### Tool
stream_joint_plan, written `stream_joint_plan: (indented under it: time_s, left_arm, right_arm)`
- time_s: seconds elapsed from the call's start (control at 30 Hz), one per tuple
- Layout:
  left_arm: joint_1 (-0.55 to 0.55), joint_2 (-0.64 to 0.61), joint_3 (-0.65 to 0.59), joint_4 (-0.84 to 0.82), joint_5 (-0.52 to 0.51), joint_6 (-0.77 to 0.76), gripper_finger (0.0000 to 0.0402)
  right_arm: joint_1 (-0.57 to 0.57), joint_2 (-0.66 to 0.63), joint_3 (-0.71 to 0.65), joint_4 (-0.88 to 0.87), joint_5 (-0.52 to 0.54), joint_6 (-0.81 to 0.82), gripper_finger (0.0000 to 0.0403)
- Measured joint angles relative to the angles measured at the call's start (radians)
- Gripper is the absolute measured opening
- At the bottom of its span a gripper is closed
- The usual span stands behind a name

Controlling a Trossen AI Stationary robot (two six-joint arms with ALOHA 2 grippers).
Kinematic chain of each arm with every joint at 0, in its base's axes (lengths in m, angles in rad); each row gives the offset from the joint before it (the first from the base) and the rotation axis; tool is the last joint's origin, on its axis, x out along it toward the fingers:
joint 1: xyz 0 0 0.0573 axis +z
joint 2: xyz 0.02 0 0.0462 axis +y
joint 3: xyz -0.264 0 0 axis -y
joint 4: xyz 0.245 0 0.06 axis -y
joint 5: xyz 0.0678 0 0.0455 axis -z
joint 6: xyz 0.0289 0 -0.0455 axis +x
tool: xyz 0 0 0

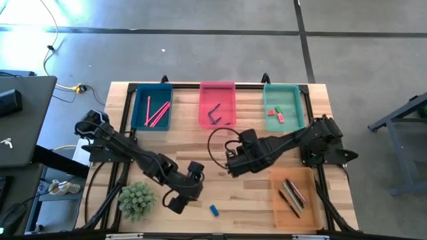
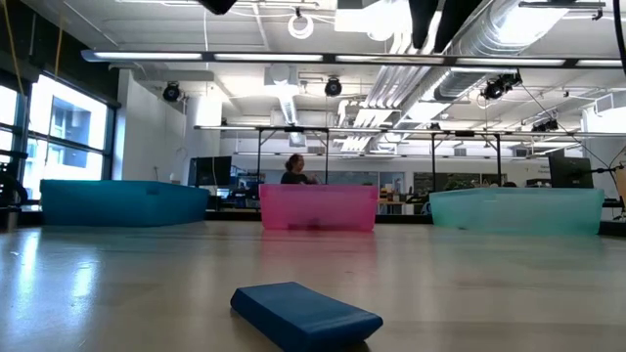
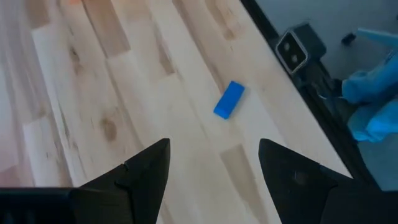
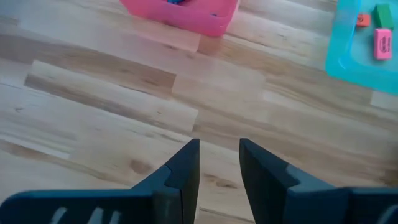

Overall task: Sort crayons/erasers/pens/pencils in bins
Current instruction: Put the blue eraser into the green bin

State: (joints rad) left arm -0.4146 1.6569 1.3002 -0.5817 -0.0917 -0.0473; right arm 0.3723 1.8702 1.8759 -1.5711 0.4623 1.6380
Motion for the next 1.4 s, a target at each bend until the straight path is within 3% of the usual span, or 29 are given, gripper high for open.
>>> stream_joint_plan:
  time_s: [0.23,0.7,1.07,1.4]
  left_arm:
    - [-0.001,0.123,0.118,-0.002,-0.018,0.059,0.0234]
    - [-0.016,0.349,0.212,0.006,-0.019,0.104,0.0234]
    - [-0.02,0.411,0.217,0.143,-0.017,0.143,0.0234]
    - [-0.033,0.462,0.214,0.129,0.013,0.157,0.0234]
  right_arm:
    - [-0.029,0.0,0.0,0.0,-0.016,-0.045,0.0105]
    - [-0.034,0.0,0.0,0.0,-0.001,-0.046,0.0105]
    - [-0.04,0.0,0.0,0.001,0.0,-0.042,0.0105]
    - [-0.047,0.0,0.0,0.004,0.0,-0.042,0.0105]
